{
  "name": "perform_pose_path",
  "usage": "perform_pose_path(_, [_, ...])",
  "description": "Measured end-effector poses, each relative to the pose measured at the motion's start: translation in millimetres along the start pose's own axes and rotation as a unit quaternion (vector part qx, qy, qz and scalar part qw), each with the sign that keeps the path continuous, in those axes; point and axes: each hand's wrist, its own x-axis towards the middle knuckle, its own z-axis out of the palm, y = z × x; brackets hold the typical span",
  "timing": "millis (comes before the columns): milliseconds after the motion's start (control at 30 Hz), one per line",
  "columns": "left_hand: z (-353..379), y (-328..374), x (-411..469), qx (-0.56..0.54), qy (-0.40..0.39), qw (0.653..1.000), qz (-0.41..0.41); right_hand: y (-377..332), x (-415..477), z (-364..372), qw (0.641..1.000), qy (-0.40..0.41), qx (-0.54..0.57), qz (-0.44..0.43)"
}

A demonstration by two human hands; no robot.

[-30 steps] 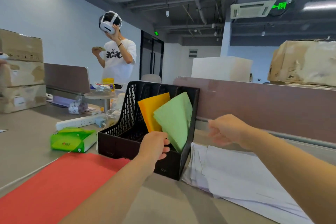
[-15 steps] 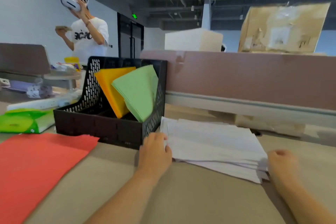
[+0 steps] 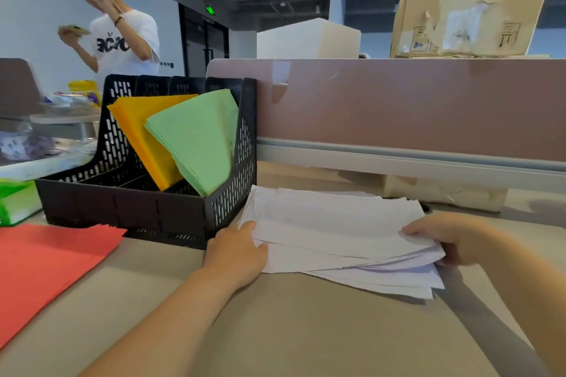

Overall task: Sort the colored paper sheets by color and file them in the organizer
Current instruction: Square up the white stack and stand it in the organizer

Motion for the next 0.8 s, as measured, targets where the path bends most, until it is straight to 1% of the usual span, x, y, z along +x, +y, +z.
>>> perform_pose_path(67, [-1,3,0,-0.003,0.005,1.000,-0.003,-9,-8,-6,0.998,-0.041,0.054,-0.015])
perform_pose_path(133, [-2,5,0,-0.013,0.009,1.000,-0.006,-16,-17,-9,0.991,-0.049,0.121,-0.029])
perform_pose_path(200, [-3,4,0,-0.025,0.011,1.000,-0.005,-15,-22,-9,0.983,-0.065,0.169,-0.016])
perform_pose_path(300, [-3,3,-1,-0.038,0.006,0.999,-0.001,-1,-19,-6,0.976,-0.081,0.200,0.024])
perform_pose_path(367, [-2,2,-2,-0.043,0.002,0.999,0.001,4,-17,-7,0.972,-0.085,0.215,0.029])
perform_pose_path(533, [-3,3,-4,-0.046,0.006,0.999,0.013,-2,-17,-8,0.978,-0.106,0.181,-0.007])
perform_pose_path(667, [-3,2,-4,-0.088,0.000,0.996,0.020,-12,-22,-7,0.982,-0.117,0.137,-0.049])
perform_pose_path(800, [-5,3,-5,-0.100,-0.002,0.995,0.014,-7,-22,1,0.986,-0.108,0.122,-0.027])
